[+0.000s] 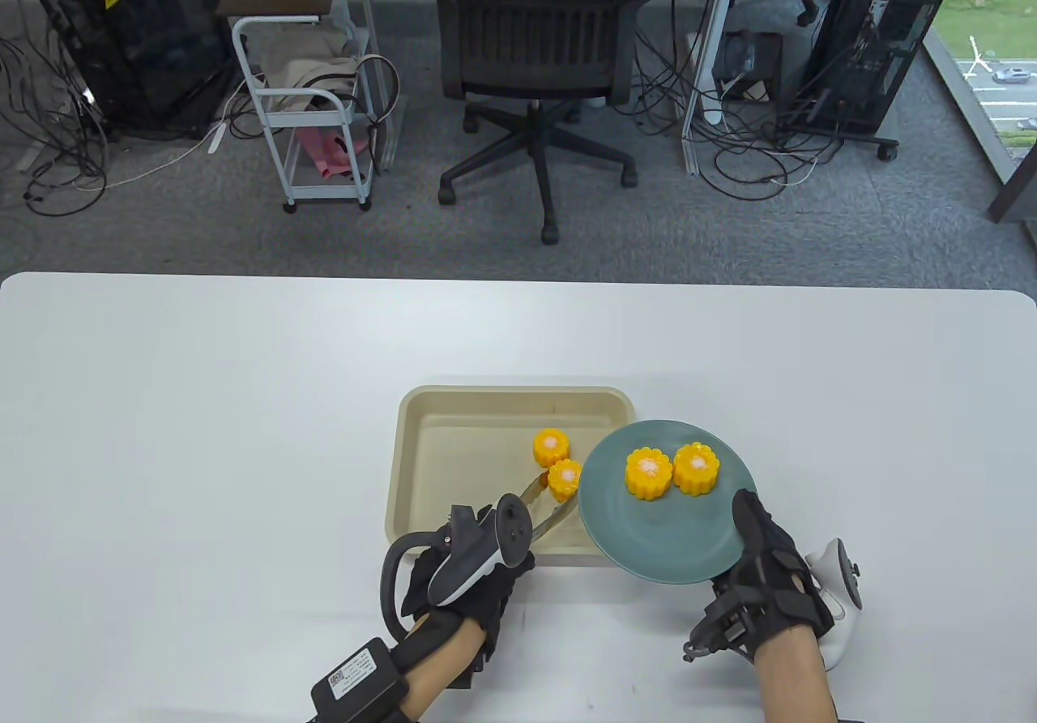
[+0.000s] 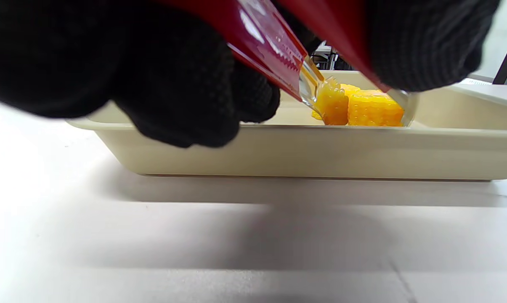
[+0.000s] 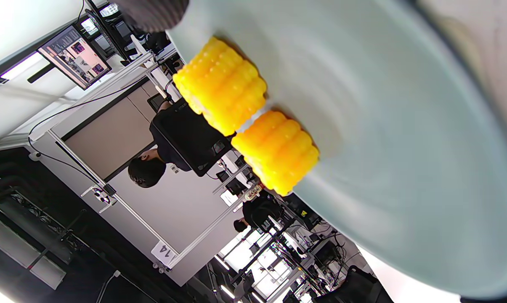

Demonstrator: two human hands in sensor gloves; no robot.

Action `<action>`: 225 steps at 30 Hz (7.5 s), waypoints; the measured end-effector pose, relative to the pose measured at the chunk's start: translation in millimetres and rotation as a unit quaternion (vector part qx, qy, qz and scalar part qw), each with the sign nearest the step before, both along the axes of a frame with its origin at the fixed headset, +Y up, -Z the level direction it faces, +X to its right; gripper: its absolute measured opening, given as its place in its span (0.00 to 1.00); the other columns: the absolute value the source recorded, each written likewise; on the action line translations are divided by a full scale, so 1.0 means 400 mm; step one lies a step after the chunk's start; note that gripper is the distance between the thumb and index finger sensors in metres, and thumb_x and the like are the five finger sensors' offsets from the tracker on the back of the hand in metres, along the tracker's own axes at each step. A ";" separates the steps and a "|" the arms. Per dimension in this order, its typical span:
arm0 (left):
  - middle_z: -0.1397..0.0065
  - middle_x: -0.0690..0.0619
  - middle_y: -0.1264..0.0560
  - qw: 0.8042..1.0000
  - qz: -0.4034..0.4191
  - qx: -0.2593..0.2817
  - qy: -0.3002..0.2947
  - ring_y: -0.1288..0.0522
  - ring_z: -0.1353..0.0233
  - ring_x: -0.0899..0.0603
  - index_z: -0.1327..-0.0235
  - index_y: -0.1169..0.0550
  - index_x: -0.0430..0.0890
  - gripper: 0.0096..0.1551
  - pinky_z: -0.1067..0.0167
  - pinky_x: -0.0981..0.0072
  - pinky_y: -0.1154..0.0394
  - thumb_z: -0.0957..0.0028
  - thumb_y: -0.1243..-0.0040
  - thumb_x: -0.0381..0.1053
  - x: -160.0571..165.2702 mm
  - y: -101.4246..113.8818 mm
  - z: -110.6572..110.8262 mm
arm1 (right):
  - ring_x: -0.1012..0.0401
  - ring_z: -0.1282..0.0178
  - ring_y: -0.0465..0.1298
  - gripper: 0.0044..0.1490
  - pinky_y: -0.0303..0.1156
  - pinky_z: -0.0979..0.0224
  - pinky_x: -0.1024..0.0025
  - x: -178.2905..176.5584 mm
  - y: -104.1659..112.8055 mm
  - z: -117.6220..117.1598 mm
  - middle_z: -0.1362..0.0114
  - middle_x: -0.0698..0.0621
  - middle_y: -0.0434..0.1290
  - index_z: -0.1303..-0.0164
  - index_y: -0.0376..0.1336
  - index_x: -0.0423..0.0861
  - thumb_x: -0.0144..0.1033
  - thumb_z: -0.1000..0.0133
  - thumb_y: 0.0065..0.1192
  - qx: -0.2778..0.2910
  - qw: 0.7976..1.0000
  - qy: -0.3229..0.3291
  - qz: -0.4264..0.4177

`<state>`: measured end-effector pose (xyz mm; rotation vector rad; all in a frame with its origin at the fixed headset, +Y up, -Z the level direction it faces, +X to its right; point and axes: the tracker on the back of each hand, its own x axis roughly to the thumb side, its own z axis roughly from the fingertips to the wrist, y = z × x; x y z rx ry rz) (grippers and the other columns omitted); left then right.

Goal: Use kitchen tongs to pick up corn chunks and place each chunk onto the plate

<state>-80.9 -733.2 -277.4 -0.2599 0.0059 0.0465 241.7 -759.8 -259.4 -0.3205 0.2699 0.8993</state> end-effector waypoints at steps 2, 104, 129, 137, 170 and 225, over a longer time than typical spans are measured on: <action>0.42 0.48 0.18 1.000 0.008 0.000 0.002 0.12 0.69 0.46 0.25 0.33 0.55 0.44 0.74 0.53 0.14 0.53 0.43 0.73 -0.011 0.008 0.004 | 0.42 0.27 0.74 0.38 0.79 0.33 0.52 0.000 0.000 0.000 0.21 0.37 0.65 0.22 0.47 0.48 0.48 0.41 0.46 0.000 1.000 -0.001 -0.001; 0.37 0.40 0.23 0.988 0.141 -0.038 0.057 0.15 0.63 0.40 0.21 0.40 0.47 0.55 0.69 0.46 0.17 0.57 0.41 0.75 -0.079 -0.013 -0.141 | 0.43 0.27 0.74 0.37 0.79 0.33 0.52 0.007 -0.020 0.011 0.21 0.38 0.66 0.22 0.47 0.49 0.48 0.41 0.46 -0.013 1.000 -0.009 -0.006; 0.40 0.45 0.19 0.996 0.064 0.003 0.054 0.15 0.66 0.42 0.24 0.34 0.57 0.42 0.71 0.48 0.17 0.52 0.42 0.71 -0.049 -0.006 -0.131 | 0.43 0.27 0.74 0.37 0.79 0.33 0.53 0.017 -0.024 0.013 0.21 0.38 0.66 0.22 0.47 0.50 0.48 0.42 0.46 -0.022 1.000 -0.018 0.007; 0.41 0.45 0.19 0.989 0.129 0.040 0.060 0.14 0.67 0.42 0.24 0.33 0.57 0.42 0.71 0.48 0.17 0.53 0.42 0.71 -0.111 0.075 -0.075 | 0.43 0.27 0.74 0.37 0.79 0.33 0.53 0.018 -0.024 0.007 0.21 0.38 0.66 0.22 0.47 0.50 0.48 0.42 0.46 -0.028 0.999 -0.025 0.001; 0.38 0.44 0.21 0.971 0.204 0.053 -0.114 0.15 0.64 0.42 0.22 0.37 0.52 0.50 0.69 0.49 0.17 0.55 0.42 0.74 0.029 0.204 0.133 | 0.44 0.26 0.74 0.37 0.79 0.32 0.53 0.027 -0.026 -0.001 0.21 0.39 0.66 0.22 0.48 0.52 0.49 0.42 0.46 -0.031 0.999 -0.039 -0.003; 0.29 0.38 0.31 0.986 -0.064 -0.031 0.152 0.26 0.42 0.32 0.19 0.46 0.47 0.55 0.48 0.39 0.26 0.52 0.44 0.73 -0.110 -0.039 -0.102 | 0.43 0.26 0.74 0.37 0.79 0.32 0.52 0.016 -0.033 0.004 0.20 0.39 0.65 0.22 0.47 0.51 0.49 0.42 0.46 -0.026 0.999 -0.025 -0.013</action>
